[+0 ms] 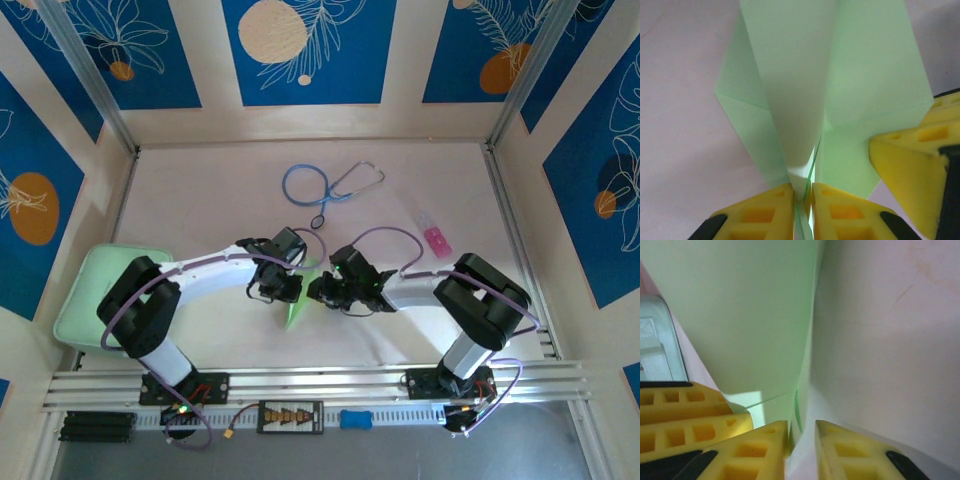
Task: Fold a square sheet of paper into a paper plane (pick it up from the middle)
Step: Move a paper plane to the center of the table.
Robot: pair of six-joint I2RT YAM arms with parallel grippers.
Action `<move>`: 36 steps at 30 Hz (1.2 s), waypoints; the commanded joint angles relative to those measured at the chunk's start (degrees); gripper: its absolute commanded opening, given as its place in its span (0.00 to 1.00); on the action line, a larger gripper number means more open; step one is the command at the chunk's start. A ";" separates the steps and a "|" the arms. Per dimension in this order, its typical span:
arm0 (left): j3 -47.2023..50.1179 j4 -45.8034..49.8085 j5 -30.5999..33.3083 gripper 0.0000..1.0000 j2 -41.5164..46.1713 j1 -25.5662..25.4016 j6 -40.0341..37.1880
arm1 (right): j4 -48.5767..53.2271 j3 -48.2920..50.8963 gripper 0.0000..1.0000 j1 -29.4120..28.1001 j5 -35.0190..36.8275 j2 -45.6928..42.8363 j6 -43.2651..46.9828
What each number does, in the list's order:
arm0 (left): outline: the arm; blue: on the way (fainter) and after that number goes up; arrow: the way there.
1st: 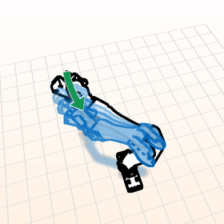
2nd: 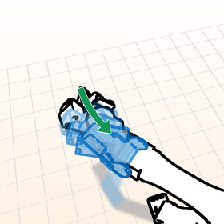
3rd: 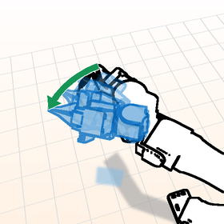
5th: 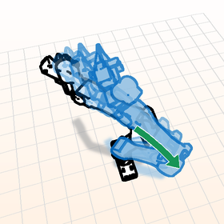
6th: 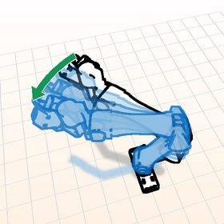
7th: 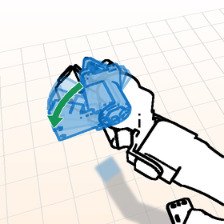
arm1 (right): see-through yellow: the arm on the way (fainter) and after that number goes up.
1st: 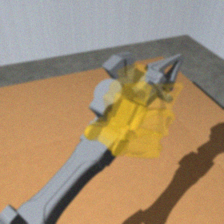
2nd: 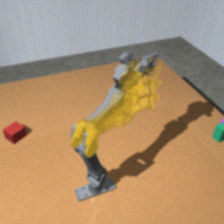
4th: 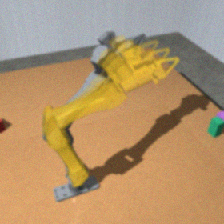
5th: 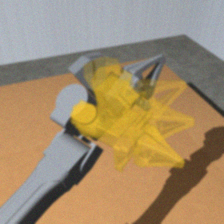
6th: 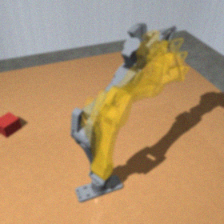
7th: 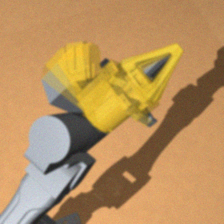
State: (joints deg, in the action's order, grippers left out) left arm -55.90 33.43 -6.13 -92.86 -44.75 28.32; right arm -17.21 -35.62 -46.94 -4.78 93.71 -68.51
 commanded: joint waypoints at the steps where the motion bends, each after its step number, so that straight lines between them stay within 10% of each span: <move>1: -1.32 -0.33 -1.42 0.20 -0.07 -0.53 -1.04 | -0.32 0.55 0.20 0.46 -1.23 -0.33 0.13; 36: 1.05 -1.37 0.06 0.33 0.80 -0.51 0.12 | -1.82 0.46 0.06 0.53 -2.65 1.56 -0.04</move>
State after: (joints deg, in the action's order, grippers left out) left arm -55.81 31.94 -7.38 -92.86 -44.82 28.10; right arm -18.85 -35.62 -46.68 -6.46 94.00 -68.51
